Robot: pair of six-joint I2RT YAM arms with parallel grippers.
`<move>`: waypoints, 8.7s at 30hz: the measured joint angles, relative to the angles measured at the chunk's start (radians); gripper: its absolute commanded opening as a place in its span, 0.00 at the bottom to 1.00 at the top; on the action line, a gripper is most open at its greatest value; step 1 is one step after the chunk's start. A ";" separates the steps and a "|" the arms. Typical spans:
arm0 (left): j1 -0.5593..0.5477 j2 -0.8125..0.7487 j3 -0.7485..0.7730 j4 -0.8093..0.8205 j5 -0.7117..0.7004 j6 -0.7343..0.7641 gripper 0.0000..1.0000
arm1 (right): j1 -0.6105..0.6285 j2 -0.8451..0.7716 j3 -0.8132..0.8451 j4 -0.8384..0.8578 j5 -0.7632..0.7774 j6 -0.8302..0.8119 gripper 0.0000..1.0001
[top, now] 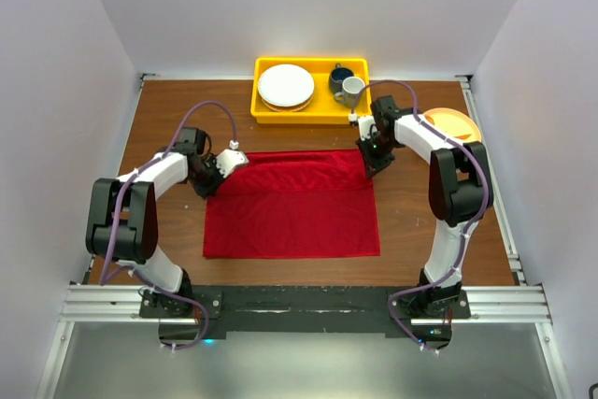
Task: Fold the napkin into a case and place the utensils inside
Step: Fold and flatten the napkin at the center of the board, then move the rectangle-folded napkin to the center of the board, then smooth out the rectangle-folded napkin at the center of the board.
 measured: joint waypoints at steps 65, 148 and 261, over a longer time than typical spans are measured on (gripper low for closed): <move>-0.146 -0.491 -0.119 -0.525 0.068 0.290 0.38 | 0.282 -0.231 -0.188 -0.399 0.040 -0.211 0.34; -0.120 0.275 -0.302 1.445 0.456 -1.855 1.00 | 0.176 0.185 -0.249 1.204 -0.652 1.112 0.98; -0.366 0.315 -0.064 1.355 0.322 -1.865 1.00 | -0.041 0.042 -0.291 0.742 -0.496 0.730 0.21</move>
